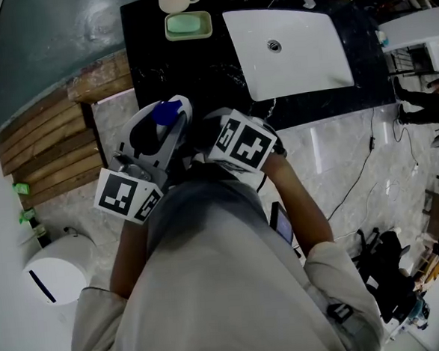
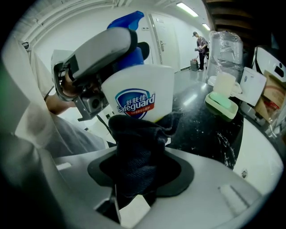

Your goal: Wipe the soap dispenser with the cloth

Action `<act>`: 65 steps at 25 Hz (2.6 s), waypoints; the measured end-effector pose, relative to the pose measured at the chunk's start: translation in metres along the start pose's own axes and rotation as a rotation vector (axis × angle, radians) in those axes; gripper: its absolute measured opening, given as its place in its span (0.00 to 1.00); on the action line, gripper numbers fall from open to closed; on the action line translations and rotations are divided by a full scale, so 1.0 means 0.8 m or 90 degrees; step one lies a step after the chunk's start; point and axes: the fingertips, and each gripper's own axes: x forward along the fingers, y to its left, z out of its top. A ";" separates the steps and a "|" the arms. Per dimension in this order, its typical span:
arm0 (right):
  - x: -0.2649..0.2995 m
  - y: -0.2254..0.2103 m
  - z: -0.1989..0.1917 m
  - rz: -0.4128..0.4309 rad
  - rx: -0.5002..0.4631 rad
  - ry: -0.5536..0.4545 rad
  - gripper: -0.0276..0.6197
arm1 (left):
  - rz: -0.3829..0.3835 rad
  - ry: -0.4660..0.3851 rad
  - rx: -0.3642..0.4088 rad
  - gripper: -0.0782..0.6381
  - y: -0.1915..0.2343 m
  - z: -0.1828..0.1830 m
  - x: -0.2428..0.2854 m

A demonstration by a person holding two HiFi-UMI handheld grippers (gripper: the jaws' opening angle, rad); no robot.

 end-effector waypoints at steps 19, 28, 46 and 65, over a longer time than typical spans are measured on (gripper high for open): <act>-0.020 0.011 0.021 0.001 -0.013 -0.028 0.32 | -0.005 -0.003 -0.001 0.31 0.003 0.001 0.001; -0.030 0.015 0.030 -0.001 -0.024 -0.042 0.32 | -0.007 -0.001 -0.003 0.31 0.003 0.001 0.002; -0.052 0.021 0.048 -0.011 -0.039 -0.081 0.32 | -0.010 -0.002 -0.003 0.31 0.001 -0.001 0.000; -0.099 -0.006 0.078 -0.092 -0.072 -0.176 0.32 | -0.009 0.004 0.014 0.31 -0.004 0.000 0.003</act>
